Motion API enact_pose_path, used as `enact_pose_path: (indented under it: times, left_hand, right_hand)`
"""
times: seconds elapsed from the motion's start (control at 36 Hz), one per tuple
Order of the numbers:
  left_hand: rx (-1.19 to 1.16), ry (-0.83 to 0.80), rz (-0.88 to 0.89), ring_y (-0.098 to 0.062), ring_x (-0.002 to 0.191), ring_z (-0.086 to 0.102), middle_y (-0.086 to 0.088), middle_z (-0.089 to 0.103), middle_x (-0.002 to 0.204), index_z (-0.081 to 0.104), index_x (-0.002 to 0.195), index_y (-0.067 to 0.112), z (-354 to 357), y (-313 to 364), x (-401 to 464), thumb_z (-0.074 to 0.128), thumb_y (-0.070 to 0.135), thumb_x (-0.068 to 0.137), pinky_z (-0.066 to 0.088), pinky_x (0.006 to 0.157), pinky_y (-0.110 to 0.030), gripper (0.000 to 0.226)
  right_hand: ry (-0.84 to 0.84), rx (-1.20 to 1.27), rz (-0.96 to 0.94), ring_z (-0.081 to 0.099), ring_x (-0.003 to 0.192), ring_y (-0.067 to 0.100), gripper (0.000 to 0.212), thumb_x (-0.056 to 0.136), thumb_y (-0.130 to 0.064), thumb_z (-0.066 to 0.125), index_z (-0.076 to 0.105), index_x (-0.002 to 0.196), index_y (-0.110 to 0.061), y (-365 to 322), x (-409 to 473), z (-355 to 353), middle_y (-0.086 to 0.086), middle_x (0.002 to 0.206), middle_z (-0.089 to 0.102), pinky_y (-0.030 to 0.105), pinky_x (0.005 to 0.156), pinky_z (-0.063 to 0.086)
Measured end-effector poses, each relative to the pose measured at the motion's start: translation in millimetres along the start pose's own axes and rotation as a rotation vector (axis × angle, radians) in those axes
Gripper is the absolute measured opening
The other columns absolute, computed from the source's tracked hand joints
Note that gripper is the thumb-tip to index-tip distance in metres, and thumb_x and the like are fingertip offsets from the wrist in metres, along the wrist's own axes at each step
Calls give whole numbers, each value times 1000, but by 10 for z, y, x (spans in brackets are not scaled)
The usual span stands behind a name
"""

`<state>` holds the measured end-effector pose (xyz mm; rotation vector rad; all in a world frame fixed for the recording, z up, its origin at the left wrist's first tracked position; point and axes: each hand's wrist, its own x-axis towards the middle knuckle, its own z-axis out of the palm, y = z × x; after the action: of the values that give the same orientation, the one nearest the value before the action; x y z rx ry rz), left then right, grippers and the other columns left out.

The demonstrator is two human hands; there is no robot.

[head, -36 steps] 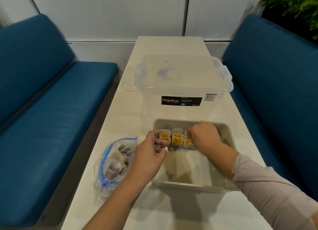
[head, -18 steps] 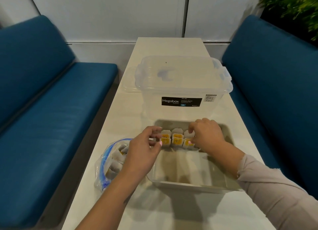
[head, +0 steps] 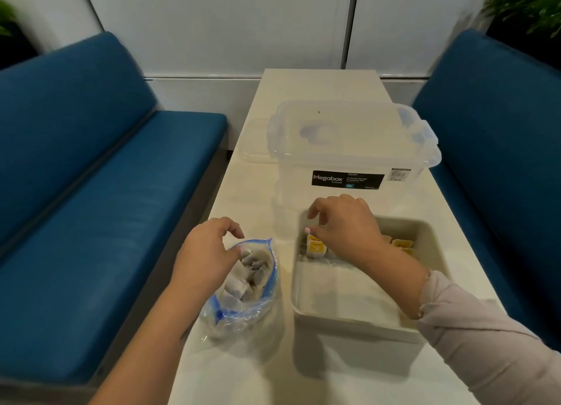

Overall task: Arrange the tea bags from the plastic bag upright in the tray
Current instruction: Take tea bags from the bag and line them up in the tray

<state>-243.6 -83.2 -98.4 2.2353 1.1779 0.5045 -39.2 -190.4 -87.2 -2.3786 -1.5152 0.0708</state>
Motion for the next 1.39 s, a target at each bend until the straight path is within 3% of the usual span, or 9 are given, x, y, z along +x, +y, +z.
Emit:
enact_pose_path:
  times: [0.11, 0.31, 0.56, 0.83, 1.14, 1.31, 1.39]
  left_hand:
    - [57, -39, -67, -7, 95, 57, 15, 61, 103, 56, 93, 35, -46, -126, -52, 75, 22, 76, 46, 73, -27, 28]
    - [89, -83, -111, -8, 89, 59, 15, 60, 106, 54, 101, 33, -92, -237, -90, 74, 21, 79, 50, 70, -26, 31]
    - [55, -67, -76, -6, 81, 61, 15, 61, 105, 57, 104, 31, -51, -330, -87, 67, 12, 82, 55, 70, -30, 30]
    - [53, -68, -41, -3, 80, 60, 16, 62, 105, 57, 104, 34, -8, -406, -56, 65, 14, 85, 57, 72, -33, 29]
    - [67, -73, -24, -9, 82, 61, 16, 63, 99, 57, 100, 35, 25, -425, -47, 64, 13, 85, 57, 70, -35, 27]
    - [64, -74, -20, -7, 82, 61, 16, 63, 101, 56, 101, 35, 31, -426, -48, 66, 17, 86, 58, 70, -32, 26]
    - [60, -75, -27, -7, 83, 61, 15, 63, 100, 56, 102, 35, 39, -432, -53, 66, 17, 86, 58, 71, -31, 26]
  right_hand:
    - [-25, 73, -48, 49, 96, 14, 19, 88, -41, 60, 61, 104, -30, -252, -12, 57, -11, 89, 66, 30, 85, 31]
    - [-135, 11, -161, 50, 100, 13, 19, 93, -33, 52, 65, 106, -36, -631, -54, 255, -10, 97, 68, 30, 88, 30]
    - [-303, -410, -392, 49, 97, 23, 21, 91, -27, 51, 67, 105, -25, -983, -112, 451, 2, 93, 67, 33, 74, 23]
    - [-453, -608, -347, 46, 110, 24, 23, 93, -31, 52, 61, 109, -17, -1101, -96, 579, 4, 112, 63, 33, 91, 30]
    - [-430, -580, -312, 49, 109, 25, 26, 92, -37, 54, 63, 107, -18, -1088, -100, 702, 4, 108, 64, 36, 97, 31]
    - [-395, -549, -300, 49, 104, 23, 28, 92, -40, 52, 62, 111, -23, -1001, -78, 745, 1, 106, 65, 34, 87, 31]
    - [-392, -559, -304, 48, 104, 23, 27, 92, -39, 52, 61, 112, -23, -985, -66, 719, 2, 106, 64, 35, 88, 32]
